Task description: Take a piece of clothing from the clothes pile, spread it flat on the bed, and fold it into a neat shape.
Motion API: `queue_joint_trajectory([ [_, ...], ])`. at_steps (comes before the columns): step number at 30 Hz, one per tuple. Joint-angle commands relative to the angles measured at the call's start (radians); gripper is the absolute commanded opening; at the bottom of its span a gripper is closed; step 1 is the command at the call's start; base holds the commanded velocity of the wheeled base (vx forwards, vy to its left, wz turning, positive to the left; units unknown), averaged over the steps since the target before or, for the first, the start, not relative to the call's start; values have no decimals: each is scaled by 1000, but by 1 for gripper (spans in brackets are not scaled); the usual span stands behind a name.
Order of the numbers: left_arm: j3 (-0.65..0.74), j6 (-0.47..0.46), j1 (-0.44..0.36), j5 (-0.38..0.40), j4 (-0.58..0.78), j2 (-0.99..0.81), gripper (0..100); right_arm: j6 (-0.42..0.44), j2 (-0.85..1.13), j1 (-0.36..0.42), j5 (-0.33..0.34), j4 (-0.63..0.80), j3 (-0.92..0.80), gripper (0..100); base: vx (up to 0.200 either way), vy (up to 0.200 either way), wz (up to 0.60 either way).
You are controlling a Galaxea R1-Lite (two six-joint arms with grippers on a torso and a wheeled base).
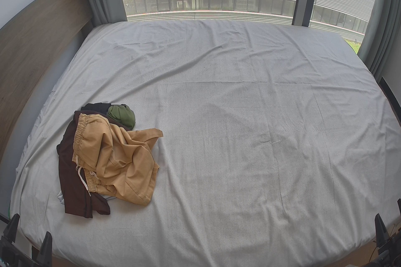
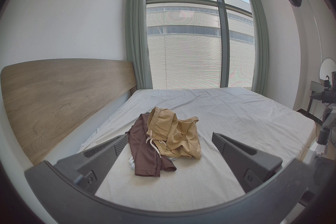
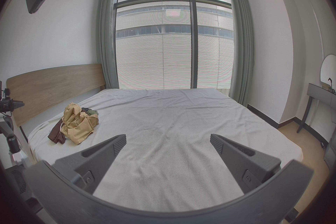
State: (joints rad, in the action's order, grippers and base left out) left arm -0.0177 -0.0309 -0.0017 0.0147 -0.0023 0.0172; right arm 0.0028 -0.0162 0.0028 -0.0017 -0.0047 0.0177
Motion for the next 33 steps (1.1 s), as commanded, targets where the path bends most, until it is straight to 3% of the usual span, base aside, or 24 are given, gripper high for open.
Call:
queue_joint_trajectory([
  [1, 18, -1, -1, 1, -1, -14, 100, -1, 16, 0, 0, -1, -18, 100, 0, 0, 0],
  [24, 18, -20, 2, 7, -10, -17, 100, 0, 16, 2, -1, -1, -18, 100, 0, 0, 0],
  [26, -87, 29, 3, 4, -168, 47, 100, -1, 16, 0, -1, -1, -18, 100, 0, 0, 0],
  [27, -87, 29, 3, 4, -168, 47, 100, -1, 16, 0, -1, -1, -18, 100, 0, 0, 0],
  [28, -291, 68, -12, -18, -380, 233, 100, -1, 16, 0, -1, -1, -18, 100, 0, 0, 0],
  [29, -369, 62, -20, -36, -429, 329, 100, -1, 16, 0, -1, -1, -16, 100, 0, 0, 0],
  [33, -490, 48, -66, 21, -242, 549, 100, 8, 16, 2, -3, -1, -18, 100, 0, 0, 0],
])
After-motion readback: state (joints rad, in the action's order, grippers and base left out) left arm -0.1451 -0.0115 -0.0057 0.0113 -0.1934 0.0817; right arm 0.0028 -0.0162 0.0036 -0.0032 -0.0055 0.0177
